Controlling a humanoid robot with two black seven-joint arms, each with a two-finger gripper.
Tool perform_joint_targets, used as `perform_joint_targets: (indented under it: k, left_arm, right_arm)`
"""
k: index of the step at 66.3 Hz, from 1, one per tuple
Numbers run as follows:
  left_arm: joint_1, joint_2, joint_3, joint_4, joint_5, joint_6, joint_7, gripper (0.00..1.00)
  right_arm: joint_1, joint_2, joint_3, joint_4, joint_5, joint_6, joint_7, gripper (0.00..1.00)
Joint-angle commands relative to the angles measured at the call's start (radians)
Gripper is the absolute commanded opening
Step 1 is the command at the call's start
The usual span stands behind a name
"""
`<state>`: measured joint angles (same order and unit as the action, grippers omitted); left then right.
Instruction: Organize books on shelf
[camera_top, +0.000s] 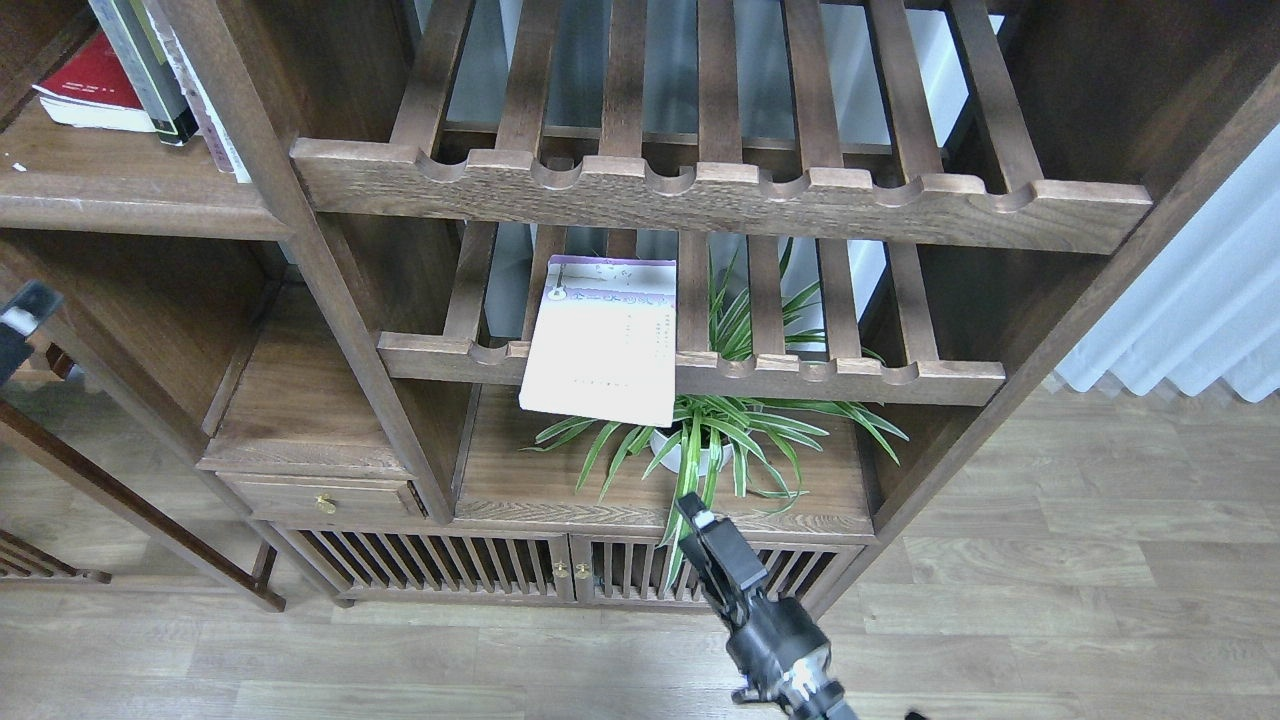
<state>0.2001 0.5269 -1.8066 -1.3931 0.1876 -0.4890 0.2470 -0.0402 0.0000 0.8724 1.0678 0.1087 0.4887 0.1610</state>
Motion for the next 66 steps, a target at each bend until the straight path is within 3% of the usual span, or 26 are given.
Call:
perform_joint_targets:
  k: [1, 22, 43, 66]
  left_arm:
    - [0.039, -0.001, -0.002, 0.032, -0.005, 0.000, 0.000, 0.93]
    - [0.081, -0.053, 0.032, 0.135, -0.005, 0.000, 0.011, 0.98]
    - [0.079, -0.053, 0.033, 0.147, -0.007, 0.000, 0.005, 0.99]
    - [0.079, -0.048, 0.021, 0.155, -0.008, 0.000, 0.000, 0.99]
  right_arm:
    - [0.022, 0.000, 0.000, 0.001, -0.001, 0.000, 0.000, 0.99]
    - [0.108, 0.000, 0.007, 0.003, 0.002, 0.000, 0.020, 0.99]
    - [0.164, 0.000, -0.010, -0.014, 0.002, 0.000, 0.022, 0.99]
    - [0.292, 0.000, -0.062, -0.137, 0.016, -0.012, 0.020, 0.99]
